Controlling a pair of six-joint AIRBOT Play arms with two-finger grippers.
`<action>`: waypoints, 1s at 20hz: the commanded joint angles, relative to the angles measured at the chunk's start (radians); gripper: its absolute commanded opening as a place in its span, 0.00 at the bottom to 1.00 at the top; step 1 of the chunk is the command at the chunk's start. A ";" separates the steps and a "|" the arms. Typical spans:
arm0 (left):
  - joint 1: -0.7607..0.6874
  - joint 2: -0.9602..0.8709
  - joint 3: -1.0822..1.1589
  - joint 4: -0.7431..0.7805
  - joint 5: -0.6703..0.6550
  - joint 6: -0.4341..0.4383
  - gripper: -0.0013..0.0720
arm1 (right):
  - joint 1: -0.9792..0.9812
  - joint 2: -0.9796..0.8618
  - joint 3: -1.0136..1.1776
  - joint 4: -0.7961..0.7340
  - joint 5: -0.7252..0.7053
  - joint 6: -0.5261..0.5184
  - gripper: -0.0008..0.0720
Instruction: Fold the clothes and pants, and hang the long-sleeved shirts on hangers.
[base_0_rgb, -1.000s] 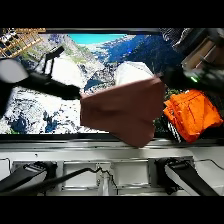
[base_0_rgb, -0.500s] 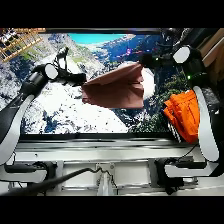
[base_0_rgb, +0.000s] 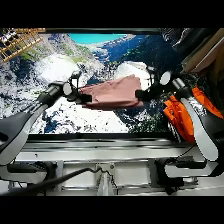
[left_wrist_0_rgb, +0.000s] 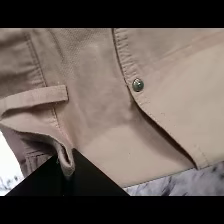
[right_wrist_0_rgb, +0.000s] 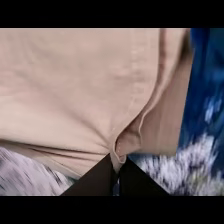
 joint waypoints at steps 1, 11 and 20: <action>-0.043 -0.003 -0.059 0.012 0.008 -0.006 0.04 | 0.027 0.002 -0.136 0.012 0.023 0.000 0.06; 0.094 0.203 -0.058 0.011 -0.032 -0.006 0.70 | -0.187 0.251 -0.145 0.072 -0.157 -0.091 0.90; 0.096 0.265 -0.058 -0.270 -0.037 0.089 0.86 | -0.414 -0.114 -0.087 0.473 -0.036 -0.452 0.90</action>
